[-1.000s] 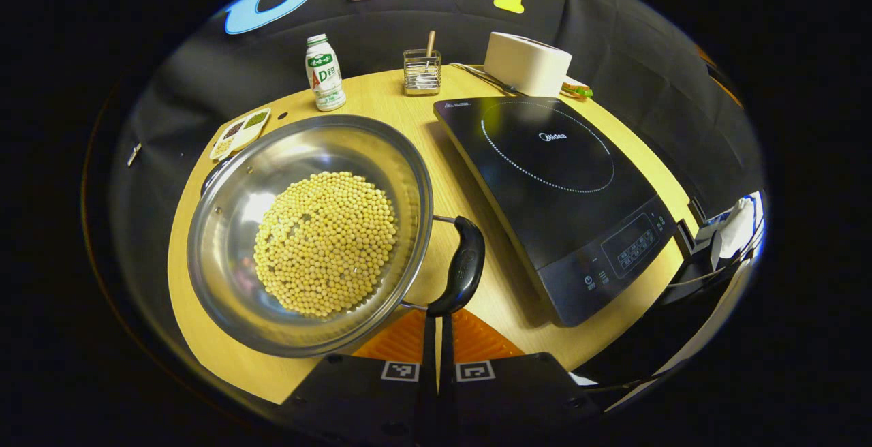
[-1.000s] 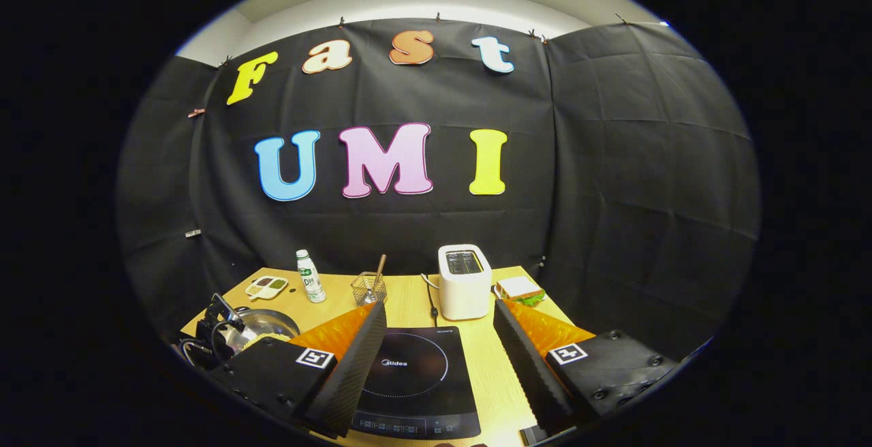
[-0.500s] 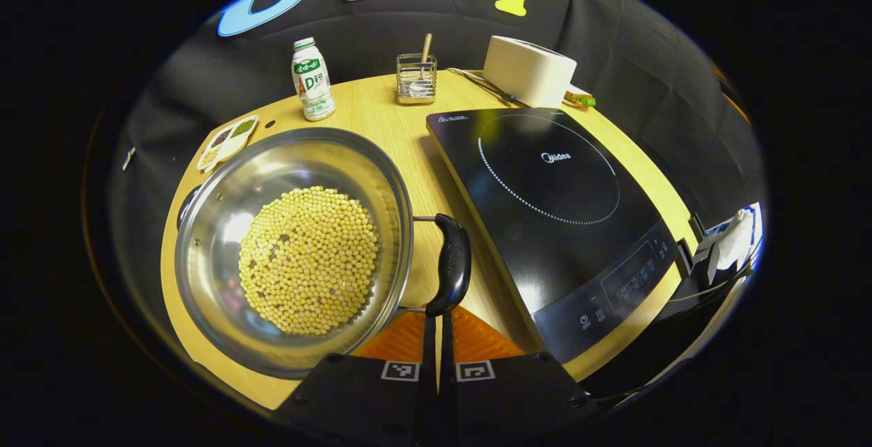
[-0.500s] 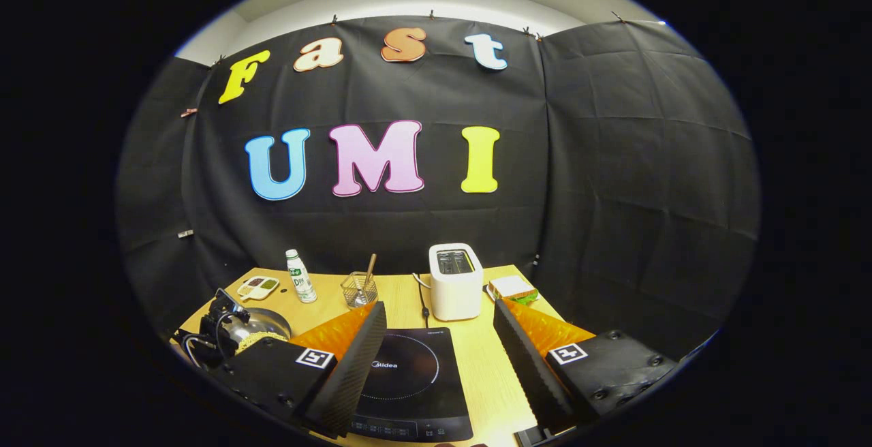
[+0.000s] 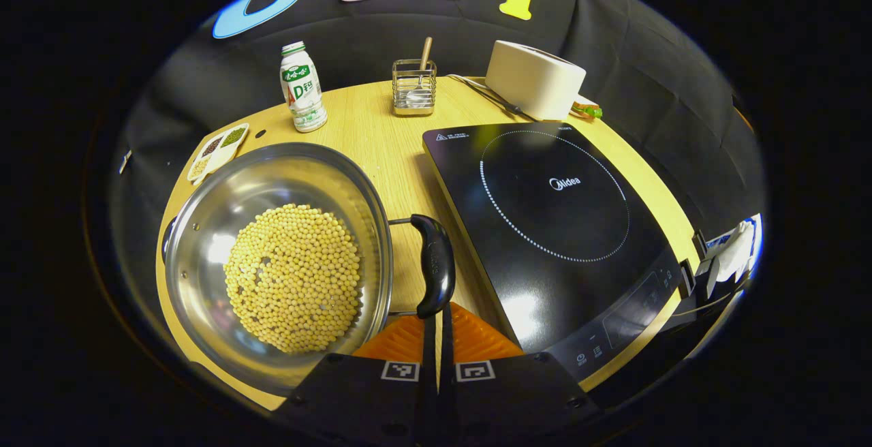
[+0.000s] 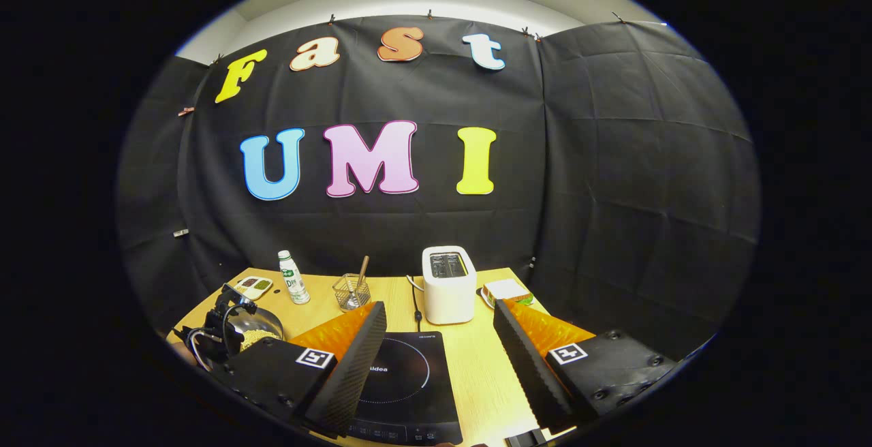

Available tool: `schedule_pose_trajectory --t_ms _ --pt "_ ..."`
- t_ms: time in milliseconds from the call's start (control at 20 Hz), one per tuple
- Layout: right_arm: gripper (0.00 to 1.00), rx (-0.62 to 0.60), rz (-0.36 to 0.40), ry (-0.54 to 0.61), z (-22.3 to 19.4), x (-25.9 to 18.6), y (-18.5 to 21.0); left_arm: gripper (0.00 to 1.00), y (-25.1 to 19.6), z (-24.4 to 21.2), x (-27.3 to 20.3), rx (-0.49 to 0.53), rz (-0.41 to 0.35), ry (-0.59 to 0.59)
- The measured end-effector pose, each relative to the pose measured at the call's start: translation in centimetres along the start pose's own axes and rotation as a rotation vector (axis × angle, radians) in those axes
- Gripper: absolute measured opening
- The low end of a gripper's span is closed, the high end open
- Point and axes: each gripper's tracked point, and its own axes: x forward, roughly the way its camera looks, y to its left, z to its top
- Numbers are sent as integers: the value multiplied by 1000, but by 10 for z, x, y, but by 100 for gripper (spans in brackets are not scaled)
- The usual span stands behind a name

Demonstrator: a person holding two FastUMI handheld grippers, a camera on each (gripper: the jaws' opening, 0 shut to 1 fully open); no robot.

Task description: First push the handle of the pot to place it horizontally, then grasp the pot with both hands and set it on the induction cooktop.

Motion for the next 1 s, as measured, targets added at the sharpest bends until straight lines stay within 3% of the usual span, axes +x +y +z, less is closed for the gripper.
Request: schedule_pose_trajectory --t_ms 500,750,1000 --pt "98 -1 32 20 -4 15 -7 5 4 30 20 -44 38 -29" --pt "98 10 98 44 -12 29 -6 5 9 41 30 -74 92 -52" --pt "99 28 170 80 -27 45 -13 5 6 51 31 -180 139 -74"
